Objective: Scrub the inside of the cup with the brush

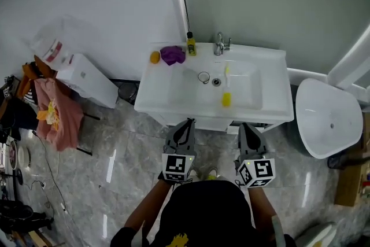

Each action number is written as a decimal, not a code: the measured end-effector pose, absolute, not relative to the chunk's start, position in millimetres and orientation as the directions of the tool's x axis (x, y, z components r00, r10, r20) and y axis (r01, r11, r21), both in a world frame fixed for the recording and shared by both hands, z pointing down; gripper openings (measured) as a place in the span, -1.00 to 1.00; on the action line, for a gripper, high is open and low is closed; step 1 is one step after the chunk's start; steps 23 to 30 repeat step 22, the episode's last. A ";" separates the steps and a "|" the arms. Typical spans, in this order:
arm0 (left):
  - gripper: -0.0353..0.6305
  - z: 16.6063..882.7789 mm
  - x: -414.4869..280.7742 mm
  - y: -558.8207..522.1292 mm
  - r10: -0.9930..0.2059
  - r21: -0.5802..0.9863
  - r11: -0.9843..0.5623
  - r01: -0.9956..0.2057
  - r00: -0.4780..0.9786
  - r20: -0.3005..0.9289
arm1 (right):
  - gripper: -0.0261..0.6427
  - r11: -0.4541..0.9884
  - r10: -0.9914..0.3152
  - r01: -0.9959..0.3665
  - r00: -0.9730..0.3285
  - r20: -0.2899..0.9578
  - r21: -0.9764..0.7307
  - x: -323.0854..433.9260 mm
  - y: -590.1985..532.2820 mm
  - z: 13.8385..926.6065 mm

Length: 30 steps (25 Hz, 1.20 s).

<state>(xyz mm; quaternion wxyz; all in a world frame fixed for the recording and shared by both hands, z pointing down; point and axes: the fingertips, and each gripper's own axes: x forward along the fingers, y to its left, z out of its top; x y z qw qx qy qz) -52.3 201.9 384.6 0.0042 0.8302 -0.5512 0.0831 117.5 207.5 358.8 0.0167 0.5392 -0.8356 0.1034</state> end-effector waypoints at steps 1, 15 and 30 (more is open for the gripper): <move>-0.83 382.7 -51.0 200.4 -0.907 -0.123 -0.414 -0.902 0.397 0.144 | -0.84 0.395 -0.898 -0.906 -0.415 0.143 -0.149 114.2 207.5 357.2; -0.83 400.4 -103.4 194.6 -0.883 -0.046 -0.448 -0.893 0.434 0.177 | -0.84 0.358 -0.911 -0.929 -0.370 0.184 -0.096 76.4 207.6 354.7; -0.83 404.4 -122.5 183.1 -0.876 -0.045 -0.459 -0.887 0.444 0.190 | -0.84 0.396 -0.894 -0.915 -0.404 0.195 -0.081 40.2 201.3 353.6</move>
